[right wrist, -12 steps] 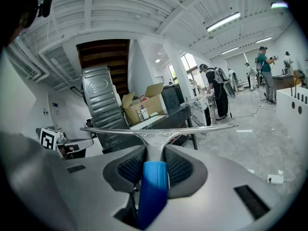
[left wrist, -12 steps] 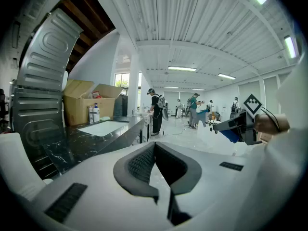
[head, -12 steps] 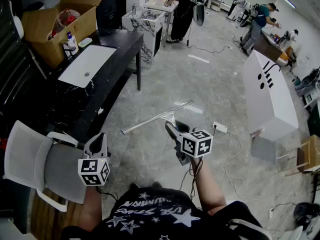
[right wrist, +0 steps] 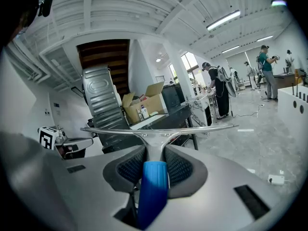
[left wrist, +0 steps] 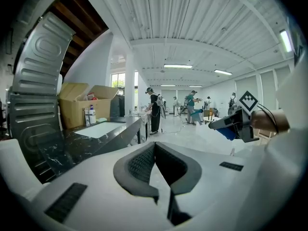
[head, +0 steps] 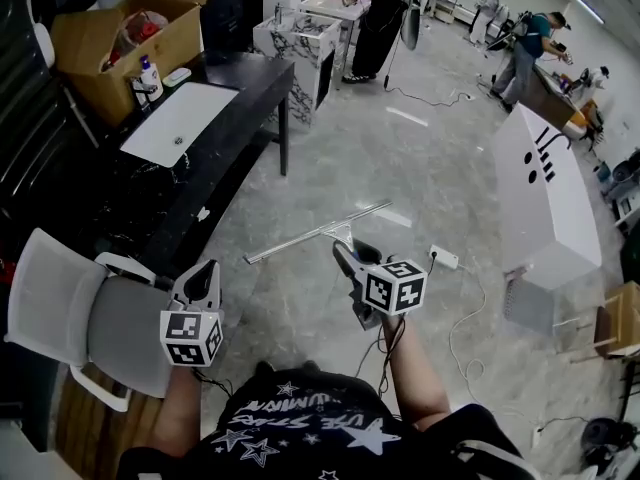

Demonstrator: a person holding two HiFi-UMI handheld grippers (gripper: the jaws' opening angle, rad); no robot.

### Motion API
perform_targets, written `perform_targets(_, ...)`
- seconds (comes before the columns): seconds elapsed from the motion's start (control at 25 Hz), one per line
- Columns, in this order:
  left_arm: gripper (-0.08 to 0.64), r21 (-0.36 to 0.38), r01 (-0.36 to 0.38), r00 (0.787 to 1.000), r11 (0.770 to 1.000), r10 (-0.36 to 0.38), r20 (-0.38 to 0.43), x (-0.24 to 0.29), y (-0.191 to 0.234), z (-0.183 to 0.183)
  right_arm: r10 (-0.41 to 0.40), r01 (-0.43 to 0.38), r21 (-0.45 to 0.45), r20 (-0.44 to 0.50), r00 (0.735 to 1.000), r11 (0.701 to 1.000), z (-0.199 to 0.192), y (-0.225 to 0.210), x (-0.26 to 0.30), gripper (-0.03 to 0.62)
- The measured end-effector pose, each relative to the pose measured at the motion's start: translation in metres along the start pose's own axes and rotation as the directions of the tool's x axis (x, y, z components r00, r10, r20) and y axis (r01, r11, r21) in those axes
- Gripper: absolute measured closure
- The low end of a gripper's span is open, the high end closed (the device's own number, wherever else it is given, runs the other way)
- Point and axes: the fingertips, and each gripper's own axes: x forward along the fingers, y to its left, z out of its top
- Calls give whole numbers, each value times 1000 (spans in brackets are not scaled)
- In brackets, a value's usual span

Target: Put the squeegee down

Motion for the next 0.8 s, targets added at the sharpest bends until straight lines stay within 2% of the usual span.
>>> perform_targets(0.16,541,-35,-18,1000,999,18,-16,-1,-10,-6,24,-24,8,-30,999,1000,-10,-4,-4,454)
perform_targets(0.36,541,-80,-85,996,993,83,-32,-14,-19,-21,79,-79,2,-65,995,997,-24,-8,-4,454)
perform_targets(0.52,541,-122,-126,992,984,122,-38,-12,-22,-30,89,-90,-10,-66,994,996,-23,-20,-4,454)
perform_targets(0.8,541,-118,-148,989,982,144,-38,17,-14,-23,107,-108,-6,-69,992,994,-10,-45,16,454)
